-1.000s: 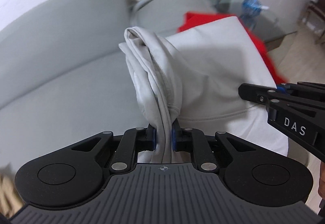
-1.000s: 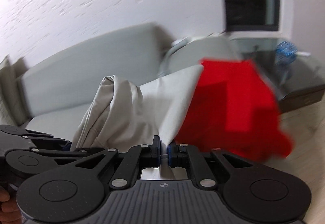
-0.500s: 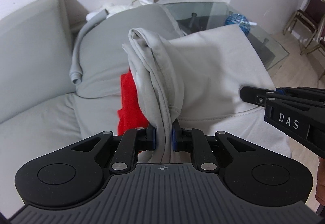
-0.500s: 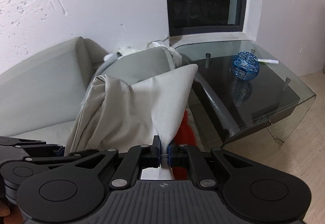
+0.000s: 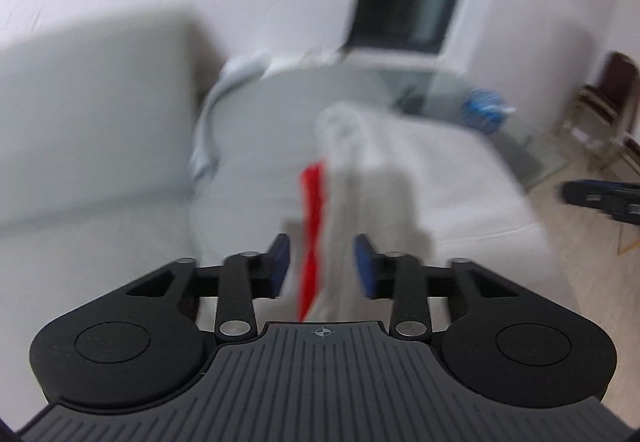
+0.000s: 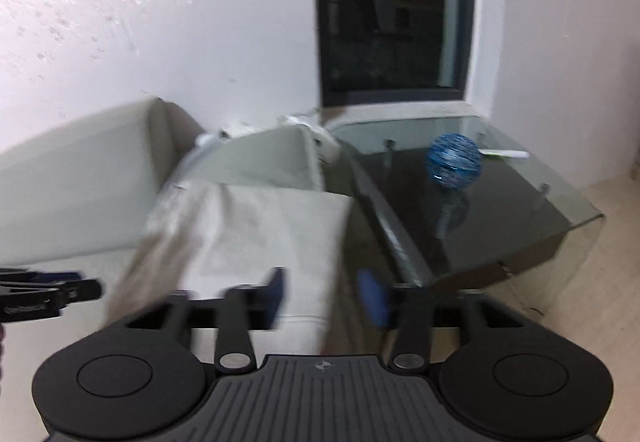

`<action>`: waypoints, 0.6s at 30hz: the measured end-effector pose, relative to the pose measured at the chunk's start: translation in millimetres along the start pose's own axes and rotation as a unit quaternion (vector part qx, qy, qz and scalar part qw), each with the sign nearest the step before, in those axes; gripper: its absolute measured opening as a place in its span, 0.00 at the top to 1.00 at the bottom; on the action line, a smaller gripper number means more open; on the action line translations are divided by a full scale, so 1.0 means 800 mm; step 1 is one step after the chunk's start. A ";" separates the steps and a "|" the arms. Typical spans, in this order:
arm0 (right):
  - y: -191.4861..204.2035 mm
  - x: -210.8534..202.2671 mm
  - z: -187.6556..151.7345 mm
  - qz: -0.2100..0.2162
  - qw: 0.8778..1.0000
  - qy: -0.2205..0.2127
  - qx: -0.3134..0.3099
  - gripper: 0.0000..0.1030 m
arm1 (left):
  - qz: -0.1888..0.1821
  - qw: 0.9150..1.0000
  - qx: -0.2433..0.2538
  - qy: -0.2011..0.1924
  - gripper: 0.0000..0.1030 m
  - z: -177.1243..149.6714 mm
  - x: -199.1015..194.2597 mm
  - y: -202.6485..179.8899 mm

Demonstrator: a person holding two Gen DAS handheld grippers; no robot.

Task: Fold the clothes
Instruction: 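Lower the sweatshirt onto the red garment and open both grippers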

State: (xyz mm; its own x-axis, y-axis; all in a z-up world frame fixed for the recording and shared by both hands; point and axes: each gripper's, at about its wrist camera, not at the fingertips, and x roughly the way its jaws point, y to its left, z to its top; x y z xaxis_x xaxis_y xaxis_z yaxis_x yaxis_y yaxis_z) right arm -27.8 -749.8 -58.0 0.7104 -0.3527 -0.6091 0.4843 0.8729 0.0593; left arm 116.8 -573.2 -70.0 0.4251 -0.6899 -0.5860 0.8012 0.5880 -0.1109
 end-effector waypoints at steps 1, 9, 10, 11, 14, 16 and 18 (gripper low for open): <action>0.015 0.006 -0.007 0.001 1.000 0.002 -0.027 0.91 | 0.006 1.000 0.028 0.001 0.86 -0.002 0.005 -0.014; 0.046 0.020 -0.046 -0.044 0.989 0.061 -0.125 0.92 | 0.053 0.991 -0.032 0.118 0.85 -0.006 0.090 0.002; 0.043 0.018 -0.048 -0.049 0.988 0.065 -0.128 0.91 | 0.053 0.992 -0.031 0.111 0.85 -0.003 0.085 0.001; 0.040 0.012 -0.045 -0.047 0.989 0.062 -0.122 0.90 | 0.053 0.993 -0.029 0.104 0.82 0.000 0.079 0.000; 0.035 -0.022 -0.036 -0.025 0.993 0.050 -0.099 0.85 | 0.041 0.997 -0.008 0.065 0.75 -0.004 0.035 -0.012; 0.040 -0.036 -0.037 -0.004 0.994 0.049 -0.093 0.85 | 0.023 0.998 -0.005 0.052 0.75 -0.013 0.014 -0.020; 0.049 -0.037 -0.044 0.007 0.994 0.066 -0.088 0.85 | 0.015 0.997 0.003 0.070 0.75 -0.025 0.012 -0.028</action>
State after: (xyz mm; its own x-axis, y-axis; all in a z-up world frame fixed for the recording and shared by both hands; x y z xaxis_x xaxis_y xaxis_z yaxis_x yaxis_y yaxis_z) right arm -48.0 -693.0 -65.7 0.6376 -0.3036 -0.7080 0.3697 0.9269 -0.0645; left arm 94.5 -584.7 -89.3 0.3873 -0.6058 -0.6950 0.7914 0.6052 -0.0864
